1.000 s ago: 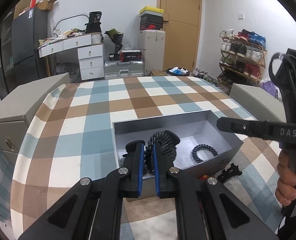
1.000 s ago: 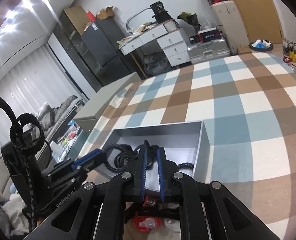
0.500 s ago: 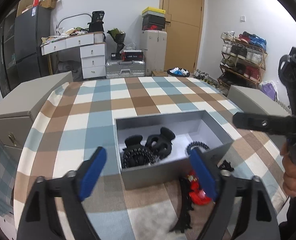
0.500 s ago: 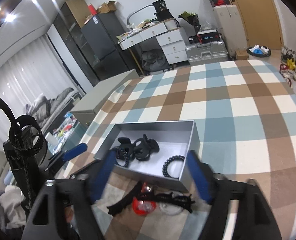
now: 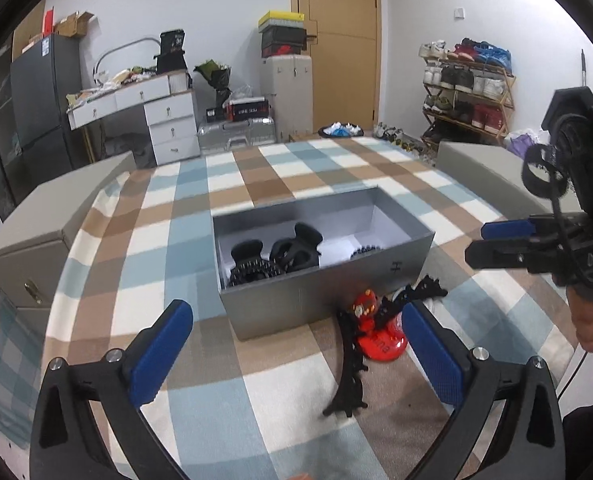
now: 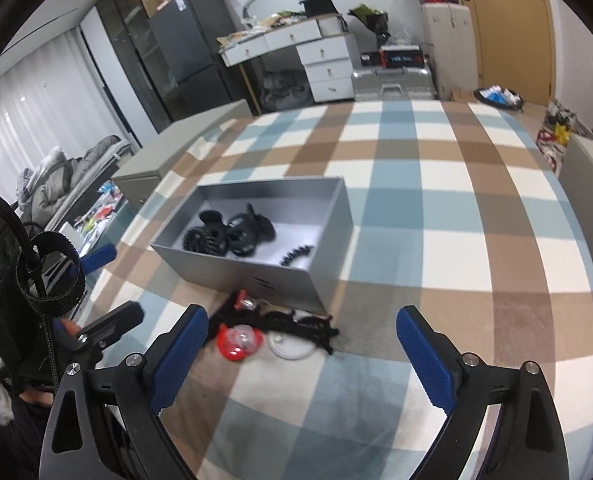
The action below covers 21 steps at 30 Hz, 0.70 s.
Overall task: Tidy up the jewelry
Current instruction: 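Withdraw the right gripper from the box toward the remaining items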
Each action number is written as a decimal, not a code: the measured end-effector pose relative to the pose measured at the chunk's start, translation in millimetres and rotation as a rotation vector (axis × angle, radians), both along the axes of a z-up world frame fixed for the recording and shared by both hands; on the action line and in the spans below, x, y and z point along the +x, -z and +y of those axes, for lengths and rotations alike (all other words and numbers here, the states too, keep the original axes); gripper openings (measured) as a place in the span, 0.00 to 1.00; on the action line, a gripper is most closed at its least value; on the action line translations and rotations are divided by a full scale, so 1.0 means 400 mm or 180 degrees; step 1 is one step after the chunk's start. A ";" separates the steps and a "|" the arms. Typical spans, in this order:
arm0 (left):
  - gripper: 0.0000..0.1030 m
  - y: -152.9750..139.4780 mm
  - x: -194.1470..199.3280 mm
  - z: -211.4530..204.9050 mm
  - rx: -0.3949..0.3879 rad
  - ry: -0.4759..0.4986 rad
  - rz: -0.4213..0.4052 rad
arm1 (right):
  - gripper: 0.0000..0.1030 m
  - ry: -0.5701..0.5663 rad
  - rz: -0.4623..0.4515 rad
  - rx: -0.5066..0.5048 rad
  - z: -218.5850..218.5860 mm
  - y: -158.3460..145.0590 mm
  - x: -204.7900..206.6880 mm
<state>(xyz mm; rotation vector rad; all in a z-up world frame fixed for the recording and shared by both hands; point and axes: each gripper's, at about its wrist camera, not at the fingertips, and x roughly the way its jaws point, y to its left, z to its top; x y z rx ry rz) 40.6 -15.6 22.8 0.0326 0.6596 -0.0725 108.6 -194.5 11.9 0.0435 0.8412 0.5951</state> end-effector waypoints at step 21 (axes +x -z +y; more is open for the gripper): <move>0.99 0.089 0.034 0.003 0.0065 -0.0041 0.0503 | 0.93 0.0058 -0.0035 -0.0821 0.044 0.096 0.019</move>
